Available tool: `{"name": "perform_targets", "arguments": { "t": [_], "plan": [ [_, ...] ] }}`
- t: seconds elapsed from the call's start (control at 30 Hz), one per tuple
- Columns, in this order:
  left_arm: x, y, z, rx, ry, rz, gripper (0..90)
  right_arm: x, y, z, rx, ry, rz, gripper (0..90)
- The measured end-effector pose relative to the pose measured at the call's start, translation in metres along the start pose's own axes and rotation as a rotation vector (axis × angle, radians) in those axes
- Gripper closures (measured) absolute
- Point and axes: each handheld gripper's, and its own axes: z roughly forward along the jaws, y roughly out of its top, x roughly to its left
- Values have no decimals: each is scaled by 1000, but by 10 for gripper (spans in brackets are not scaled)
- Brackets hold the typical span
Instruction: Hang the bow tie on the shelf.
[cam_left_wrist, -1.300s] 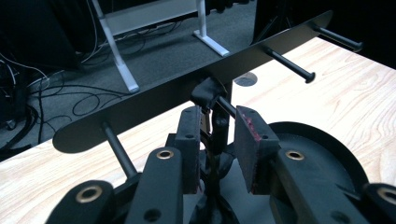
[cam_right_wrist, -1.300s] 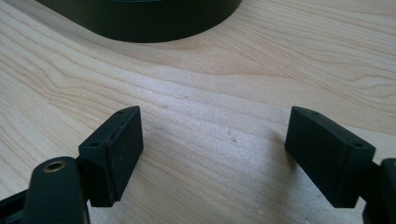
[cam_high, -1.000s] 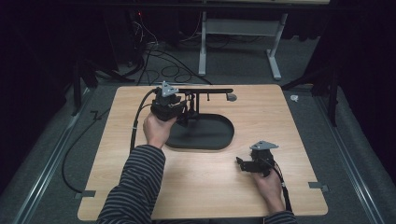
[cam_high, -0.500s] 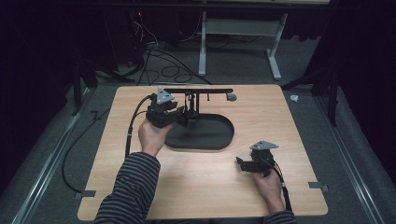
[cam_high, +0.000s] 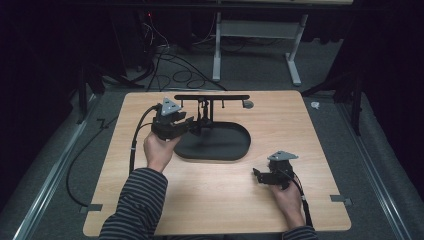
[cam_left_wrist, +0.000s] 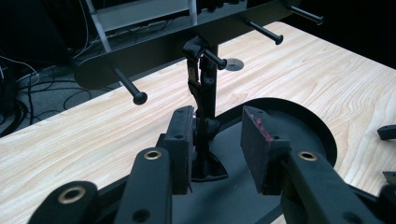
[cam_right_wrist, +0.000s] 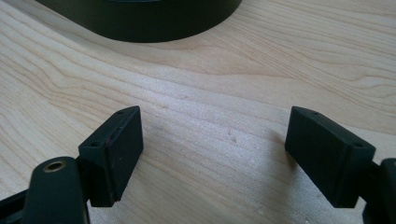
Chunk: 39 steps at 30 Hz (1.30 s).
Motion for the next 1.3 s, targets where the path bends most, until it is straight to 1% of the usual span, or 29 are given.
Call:
{"name": "perform_targets", "arguments": {
  "t": [0.17, 0.37, 0.47, 0.53, 0.57, 0.77, 1.03, 1.17, 1.3],
  "plan": [
    [-2, -1, -4, 0, 2, 10, 636, 0, 0, 0, 0, 0, 0, 205],
    [-1, -7, -8, -7, -2, -3, 633, 0, 0, 0, 0, 0, -1, 205],
    [1, -10, -11, -13, -16, -26, 629, 0, 0, 0, 0, 0, -1, 205],
    [3, -12, -14, -23, -38, -62, 624, 0, 0, 0, 0, 0, -1, 205],
    [4, -13, -15, -24, -38, -68, 620, 0, 0, 0, 0, 0, -1, 205],
    [6, -19, -19, -24, -33, -77, 616, 0, 0, 0, 0, 0, -1, 205],
    [11, -27, -26, -25, -28, -106, 610, 0, 0, 0, 0, 0, 0, 205],
    [12, -31, -31, -26, -14, -106, 607, 0, 0, 0, 0, 0, 0, 205],
    [14, -35, -34, -22, -6, -119, 602, 0, 0, 0, 0, 0, 0, 205]
  ]
}}
